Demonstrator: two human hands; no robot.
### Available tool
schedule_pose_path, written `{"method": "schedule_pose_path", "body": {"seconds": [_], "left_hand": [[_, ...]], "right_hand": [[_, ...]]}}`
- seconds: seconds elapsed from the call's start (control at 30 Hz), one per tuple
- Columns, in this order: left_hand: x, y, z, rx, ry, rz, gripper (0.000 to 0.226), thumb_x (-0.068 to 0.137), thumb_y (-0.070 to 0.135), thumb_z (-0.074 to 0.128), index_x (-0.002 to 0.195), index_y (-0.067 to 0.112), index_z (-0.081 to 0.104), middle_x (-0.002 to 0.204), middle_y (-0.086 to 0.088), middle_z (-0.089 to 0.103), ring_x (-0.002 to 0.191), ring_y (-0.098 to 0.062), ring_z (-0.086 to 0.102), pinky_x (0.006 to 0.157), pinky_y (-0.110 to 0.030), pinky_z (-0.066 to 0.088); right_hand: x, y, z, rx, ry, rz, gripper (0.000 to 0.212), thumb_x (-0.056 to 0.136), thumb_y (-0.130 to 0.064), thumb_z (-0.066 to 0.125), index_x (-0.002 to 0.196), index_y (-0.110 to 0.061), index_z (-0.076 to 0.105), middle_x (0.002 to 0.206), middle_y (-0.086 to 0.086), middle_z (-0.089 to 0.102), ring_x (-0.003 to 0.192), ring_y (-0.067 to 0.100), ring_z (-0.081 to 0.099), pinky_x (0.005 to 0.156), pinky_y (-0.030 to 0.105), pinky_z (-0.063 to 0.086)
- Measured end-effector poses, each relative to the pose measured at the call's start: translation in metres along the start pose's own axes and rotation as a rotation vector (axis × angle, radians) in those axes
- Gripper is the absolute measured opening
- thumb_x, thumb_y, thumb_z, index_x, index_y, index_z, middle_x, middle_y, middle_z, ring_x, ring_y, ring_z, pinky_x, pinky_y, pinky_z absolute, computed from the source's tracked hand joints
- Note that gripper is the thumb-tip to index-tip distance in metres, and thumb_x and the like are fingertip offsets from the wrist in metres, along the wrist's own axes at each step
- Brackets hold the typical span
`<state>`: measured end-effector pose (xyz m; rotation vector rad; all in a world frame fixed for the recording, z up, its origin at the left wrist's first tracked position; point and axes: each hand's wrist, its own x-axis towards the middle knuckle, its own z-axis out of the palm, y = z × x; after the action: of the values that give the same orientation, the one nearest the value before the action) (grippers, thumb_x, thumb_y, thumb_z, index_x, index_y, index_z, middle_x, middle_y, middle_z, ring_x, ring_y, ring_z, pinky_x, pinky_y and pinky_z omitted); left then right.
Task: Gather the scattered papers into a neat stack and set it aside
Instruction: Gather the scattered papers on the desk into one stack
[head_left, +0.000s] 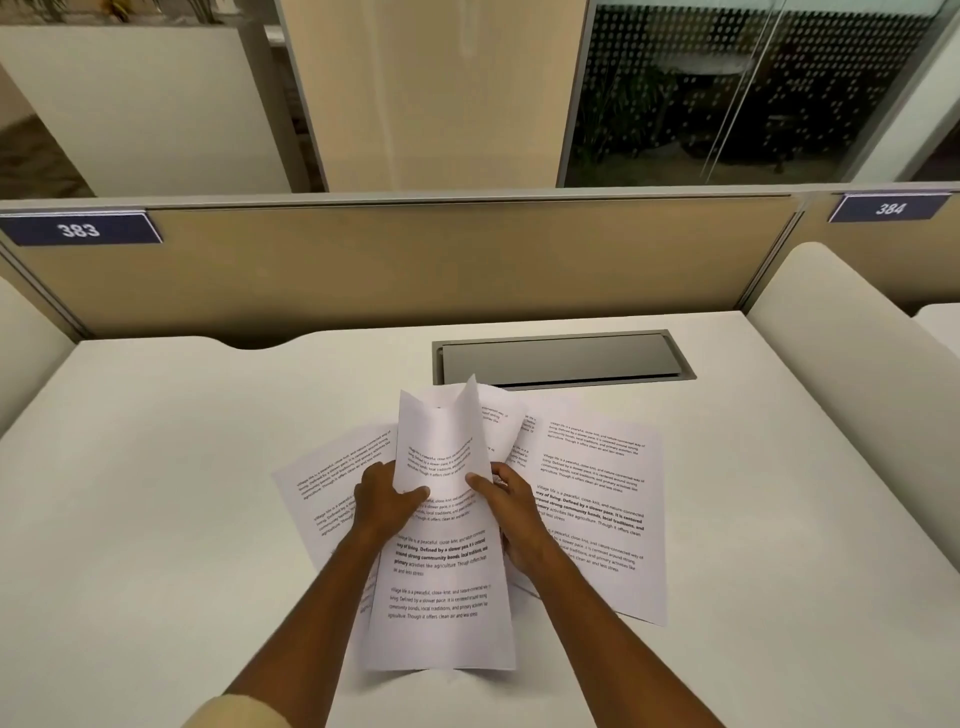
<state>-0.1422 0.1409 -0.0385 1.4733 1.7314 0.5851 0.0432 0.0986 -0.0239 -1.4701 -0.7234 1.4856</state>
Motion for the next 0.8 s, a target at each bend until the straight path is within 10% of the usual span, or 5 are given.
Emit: {"method": "schedule_pose_path", "body": {"seconds": [0.27,0.4,0.6,0.8], "left_hand": [[-0.005,0.004,-0.001,-0.163,0.011,-0.004,0.038,0.078,0.032,0.078,0.112,0.017,0.067,0.111,-0.006,0.072,0.098,-0.027,0.069,0.089,-0.047,0.056],[-0.004,0.008,0.003,-0.301,-0.001,-0.062,0.051,0.074,0.06,0.071,0.112,0.027,0.068,0.108,0.007,0.073,0.101,-0.019,0.068,0.093,-0.046,0.054],[0.0,0.04,0.027,-0.507,-0.092,-0.125,0.056,0.068,0.072,0.068,0.074,0.018,0.054,0.083,-0.003,0.063,0.082,-0.02,0.06,0.072,-0.036,0.044],[-0.01,0.067,0.064,-0.517,-0.214,-0.135,0.062,0.062,0.043,0.088,0.105,0.018,0.051,0.104,-0.009,0.071,0.091,-0.027,0.072,0.082,-0.046,0.059]], "right_hand": [[-0.001,-0.015,-0.017,-0.078,0.088,-0.105,0.031,0.086,-0.013,0.07,0.113,-0.022,0.059,0.112,0.006,0.071,0.096,0.024,0.071,0.083,0.043,0.061],[-0.008,-0.035,-0.043,-0.021,0.101,-0.123,0.044,0.086,-0.011,0.07,0.122,-0.024,0.05,0.111,0.006,0.07,0.092,0.027,0.072,0.073,0.038,0.062],[-0.017,-0.047,-0.099,0.03,0.117,-0.102,0.052,0.084,-0.007,0.073,0.127,-0.027,0.051,0.108,0.009,0.075,0.088,0.029,0.074,0.076,0.042,0.061],[-0.031,-0.039,-0.15,-0.001,0.229,-0.052,0.027,0.087,-0.003,0.067,0.113,-0.005,0.067,0.102,0.013,0.076,0.091,0.035,0.073,0.084,0.05,0.059]]}}
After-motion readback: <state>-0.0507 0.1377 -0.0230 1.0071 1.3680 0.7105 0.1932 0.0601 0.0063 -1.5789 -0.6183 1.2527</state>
